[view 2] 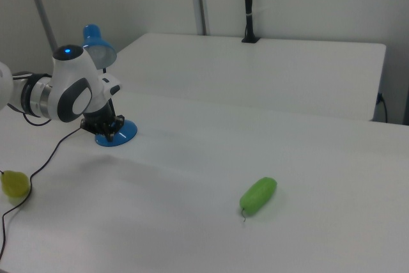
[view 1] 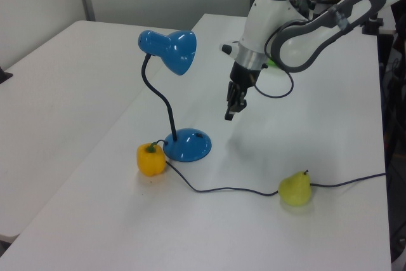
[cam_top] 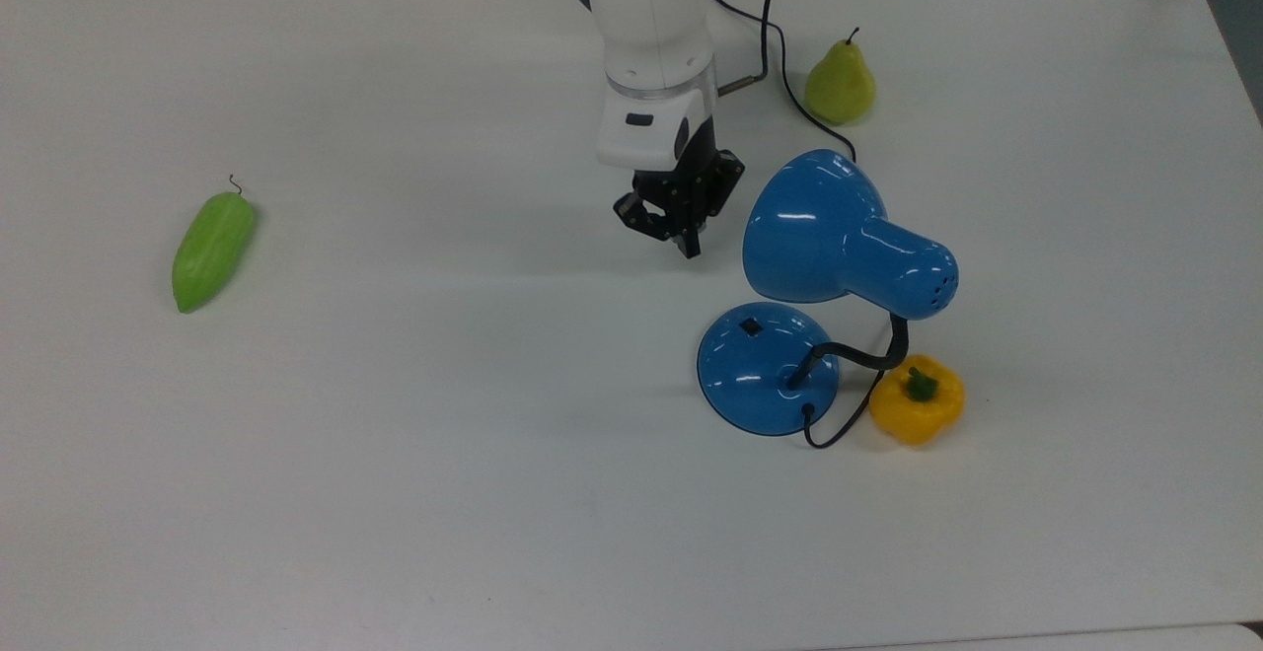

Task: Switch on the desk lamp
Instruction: 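Lower the gripper onto the switch on the lamp base, then press down on the lamp base switch with the gripper fingers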

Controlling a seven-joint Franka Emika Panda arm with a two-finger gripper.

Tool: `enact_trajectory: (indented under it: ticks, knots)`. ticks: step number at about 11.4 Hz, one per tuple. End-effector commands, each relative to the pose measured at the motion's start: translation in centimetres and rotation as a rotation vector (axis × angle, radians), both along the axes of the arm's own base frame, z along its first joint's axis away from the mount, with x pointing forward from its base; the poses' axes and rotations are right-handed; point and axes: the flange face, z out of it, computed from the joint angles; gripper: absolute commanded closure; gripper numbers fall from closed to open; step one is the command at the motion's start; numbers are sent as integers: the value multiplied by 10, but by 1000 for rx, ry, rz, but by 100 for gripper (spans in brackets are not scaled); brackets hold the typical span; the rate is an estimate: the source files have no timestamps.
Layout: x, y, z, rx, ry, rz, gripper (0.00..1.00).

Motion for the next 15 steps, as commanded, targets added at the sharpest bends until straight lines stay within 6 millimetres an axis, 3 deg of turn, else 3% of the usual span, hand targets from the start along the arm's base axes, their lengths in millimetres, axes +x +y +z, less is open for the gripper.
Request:
enact_trajectory:
  ticks: [1, 8, 15]
  knots:
    - [23, 23, 2, 51, -26, -46, 100]
    - [48, 49, -5, 89, -73, -70, 100]
    - [49, 57, -23, 82, -85, -54, 100]
